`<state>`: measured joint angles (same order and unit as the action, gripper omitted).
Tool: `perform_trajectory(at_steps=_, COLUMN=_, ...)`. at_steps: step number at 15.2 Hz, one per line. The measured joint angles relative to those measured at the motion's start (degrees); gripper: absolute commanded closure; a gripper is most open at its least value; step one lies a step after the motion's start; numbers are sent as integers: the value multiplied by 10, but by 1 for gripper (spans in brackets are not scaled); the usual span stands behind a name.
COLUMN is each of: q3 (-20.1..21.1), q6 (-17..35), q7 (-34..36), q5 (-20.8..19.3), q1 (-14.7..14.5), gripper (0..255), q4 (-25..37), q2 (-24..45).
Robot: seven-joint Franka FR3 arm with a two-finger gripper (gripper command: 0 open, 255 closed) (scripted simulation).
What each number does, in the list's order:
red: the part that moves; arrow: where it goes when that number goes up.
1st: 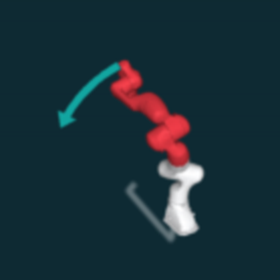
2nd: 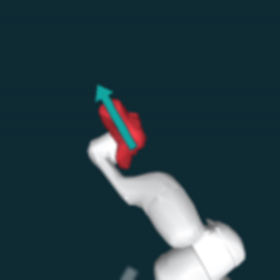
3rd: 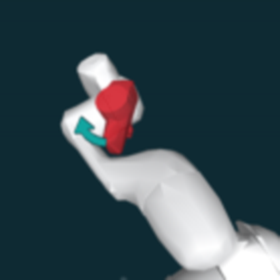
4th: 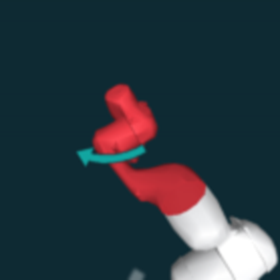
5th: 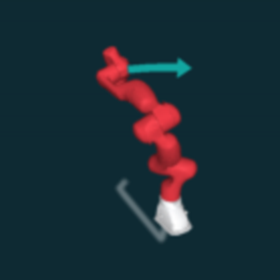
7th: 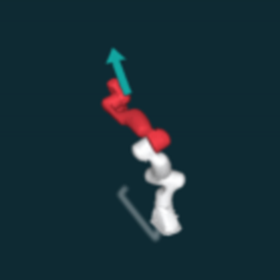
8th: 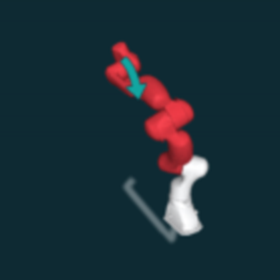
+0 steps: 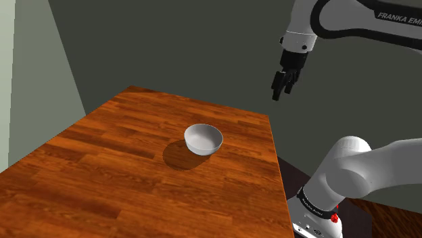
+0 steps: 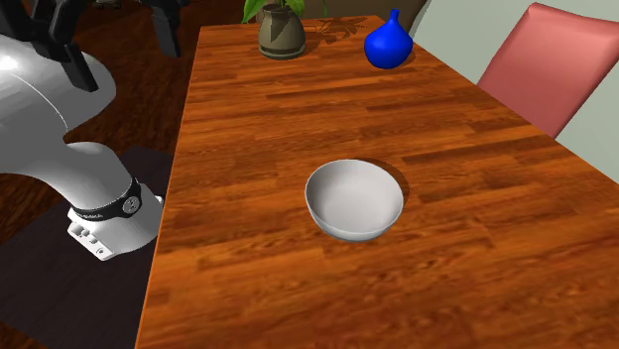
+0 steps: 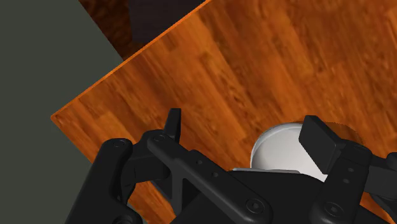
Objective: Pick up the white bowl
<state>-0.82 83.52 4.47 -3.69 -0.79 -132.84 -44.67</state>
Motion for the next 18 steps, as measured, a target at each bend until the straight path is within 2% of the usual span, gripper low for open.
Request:
perform_trajectory(at_steps=4, q3=-3, q6=40, q7=1, q5=10, q1=-4, gripper=0, q4=-20, q2=19)
perform_trajectory(at_steps=11, q3=-22, q6=181, q7=-15, q5=38, q1=-14, gripper=0, q4=-58, q2=116)
perform_trajectory(at_steps=18, q3=-34, q6=308, q7=-40, q5=83, q1=-33, gripper=0, q4=-54, q2=241)
